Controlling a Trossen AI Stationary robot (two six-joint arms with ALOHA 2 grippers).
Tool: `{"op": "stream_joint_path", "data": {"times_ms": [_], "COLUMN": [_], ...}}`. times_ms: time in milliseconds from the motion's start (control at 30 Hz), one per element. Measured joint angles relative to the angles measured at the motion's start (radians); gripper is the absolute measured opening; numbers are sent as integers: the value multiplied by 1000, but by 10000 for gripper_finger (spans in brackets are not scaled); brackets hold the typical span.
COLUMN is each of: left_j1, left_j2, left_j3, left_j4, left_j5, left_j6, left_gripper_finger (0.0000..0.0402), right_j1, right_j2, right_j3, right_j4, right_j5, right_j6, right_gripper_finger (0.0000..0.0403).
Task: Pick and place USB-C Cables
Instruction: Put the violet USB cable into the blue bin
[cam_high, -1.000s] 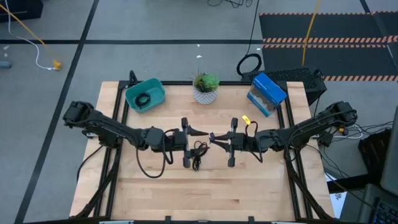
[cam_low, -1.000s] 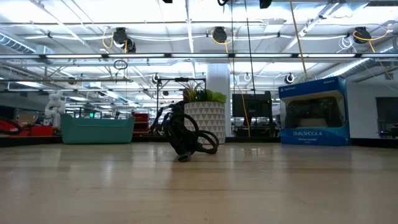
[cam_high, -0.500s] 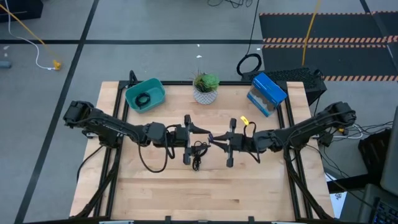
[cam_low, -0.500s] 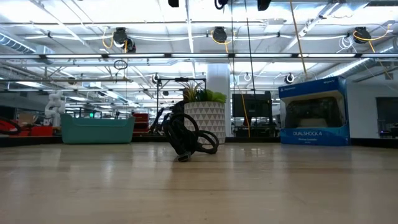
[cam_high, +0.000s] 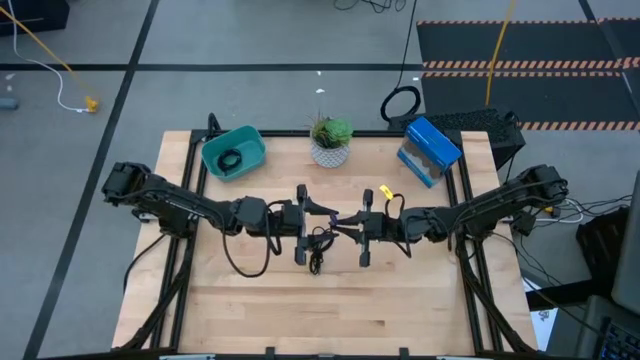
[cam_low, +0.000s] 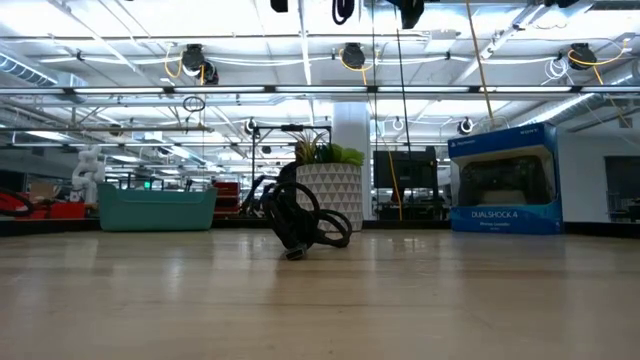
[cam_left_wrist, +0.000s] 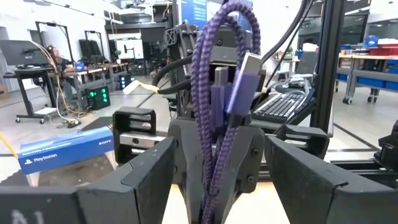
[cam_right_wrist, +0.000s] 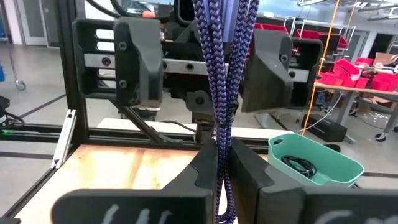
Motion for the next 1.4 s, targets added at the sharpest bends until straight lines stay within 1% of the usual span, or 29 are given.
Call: {"op": "stream_joint_path", "data": {"times_ms": [167, 267, 667, 800, 1167, 1300, 1400], "left_j1": [11, 17, 17, 17, 17, 17, 17], "left_j2": [0, 0, 0, 0, 0, 0, 0], "left_j3": [0, 0, 0, 0, 0, 0, 0], "left_j4": [-17, -41, -47, -47, -47, -47, -47], "left_j5": [0, 0, 0, 0, 24, 35, 38], "left_j6": [-31, -39, -34, -12, -11, -11, -13], "left_gripper_finger": [250, 240, 128, 102, 33, 24, 37], "right_j1": [0, 0, 0, 0, 0, 0, 0], "right_j2": [0, 0, 0, 0, -1, -1, -1], "right_j3": [0, 0, 0, 0, 0, 0, 0], "right_j4": [3, 4, 4, 4, 4, 4, 4], "right_j5": [0, 0, 1, 3, 2, 1, 2], "right_j6": [0, 0, -1, -1, -3, -3, -4], "right_gripper_finger": [13, 13, 13, 13, 13, 13, 16]}}
